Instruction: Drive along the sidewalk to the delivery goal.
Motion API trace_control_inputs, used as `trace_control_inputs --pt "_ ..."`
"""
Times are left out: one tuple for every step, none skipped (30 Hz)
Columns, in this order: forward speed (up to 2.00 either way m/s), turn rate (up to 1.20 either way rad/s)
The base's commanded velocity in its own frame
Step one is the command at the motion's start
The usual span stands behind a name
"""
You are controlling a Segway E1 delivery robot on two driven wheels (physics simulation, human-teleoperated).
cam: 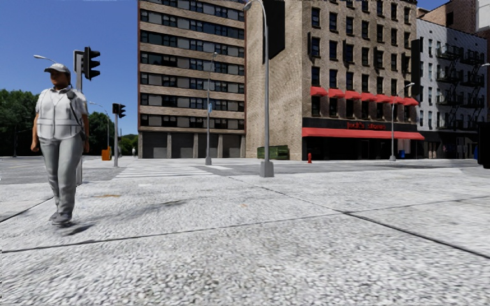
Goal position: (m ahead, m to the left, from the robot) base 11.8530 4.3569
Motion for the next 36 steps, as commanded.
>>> trace_control_inputs --pt "2.00 0.36" --pt "2.00 0.37" --pt "2.00 0.37" --pt "2.00 0.38" --pt "2.00 0.38" --pt "2.00 0.39" --pt "2.00 0.39" --pt "2.00 0.39" --pt "2.00 0.39" --pt "2.00 0.39" --pt "2.00 0.39" --pt "2.00 0.39" --pt "2.00 0.39" --pt "2.00 0.39" --pt "2.00 0.40" --pt "2.00 0.40" --pt "2.00 0.40" --pt "2.00 0.40" --pt "2.00 0.40" --pt "2.00 0.40" --pt "2.00 0.40" --pt "2.00 0.40" --pt "2.00 0.40" --pt "2.00 0.40" --pt "2.00 0.40" --pt "2.00 0.40" --pt "2.00 0.40" --pt "2.00 0.40" --pt "2.00 0.40" --pt "2.00 0.40" --pt "2.00 0.40" --pt "2.00 0.40" --pt "2.00 0.40" --pt "2.00 0.40" --pt "2.00 0.00" --pt "2.00 0.00"
